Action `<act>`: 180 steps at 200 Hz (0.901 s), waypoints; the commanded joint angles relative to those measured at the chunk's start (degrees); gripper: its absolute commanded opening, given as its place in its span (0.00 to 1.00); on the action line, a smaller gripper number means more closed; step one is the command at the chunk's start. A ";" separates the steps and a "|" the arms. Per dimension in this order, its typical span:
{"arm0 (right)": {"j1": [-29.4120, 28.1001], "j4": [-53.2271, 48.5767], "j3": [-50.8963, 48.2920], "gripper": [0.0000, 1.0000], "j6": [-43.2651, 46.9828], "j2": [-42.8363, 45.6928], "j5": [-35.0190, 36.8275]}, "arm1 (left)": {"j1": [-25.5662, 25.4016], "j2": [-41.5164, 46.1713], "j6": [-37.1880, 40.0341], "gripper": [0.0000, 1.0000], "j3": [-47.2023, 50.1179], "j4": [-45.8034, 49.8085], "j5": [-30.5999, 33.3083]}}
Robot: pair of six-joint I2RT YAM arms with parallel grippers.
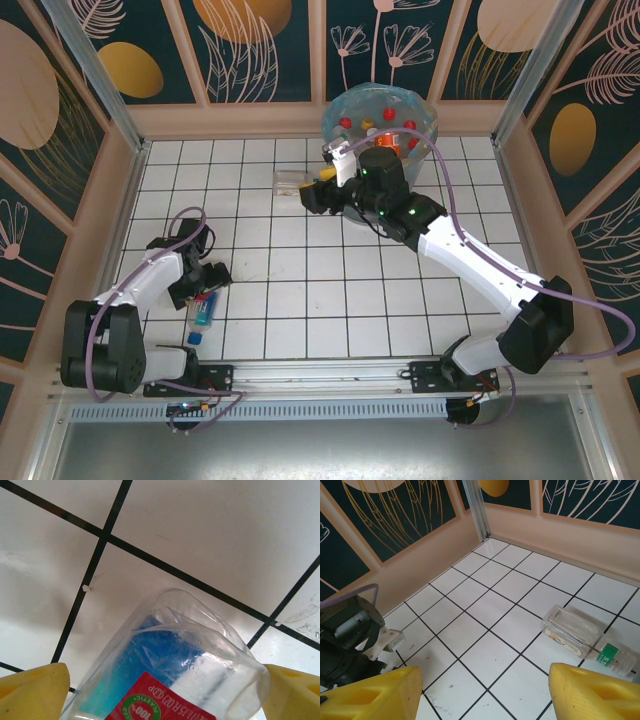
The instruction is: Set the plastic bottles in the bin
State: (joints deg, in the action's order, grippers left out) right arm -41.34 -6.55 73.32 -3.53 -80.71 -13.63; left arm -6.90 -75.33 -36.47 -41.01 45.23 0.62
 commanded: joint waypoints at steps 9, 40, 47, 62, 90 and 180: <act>0.13 1.72 -0.95 0.68 -1.13 1.39 -1.09 | -1.24 1.53 -0.74 0.96 0.50 2.02 -0.71; -0.05 1.86 -1.16 0.68 -1.39 1.30 -1.31 | -3.04 1.16 -1.23 0.94 0.76 2.83 -0.67; -0.05 1.74 -1.16 0.68 -1.46 1.19 -1.40 | -3.57 1.07 -1.56 0.94 0.87 2.76 -0.63; -0.14 1.57 -1.25 0.68 -1.62 1.07 -1.53 | -4.69 0.72 -2.35 0.93 1.34 2.37 -0.38; -0.27 1.28 -1.20 0.68 -1.56 0.82 -1.58 | -6.41 -0.34 -3.73 0.88 2.24 0.92 0.06; -0.32 1.09 -1.86 0.68 -1.14 0.46 -0.79 | -7.76 -0.98 -7.06 0.72 0.76 -2.25 3.07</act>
State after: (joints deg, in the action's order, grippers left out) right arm -41.36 -6.37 72.51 -4.01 -80.71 -14.26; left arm -14.28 -76.16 -41.19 -40.18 43.59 2.17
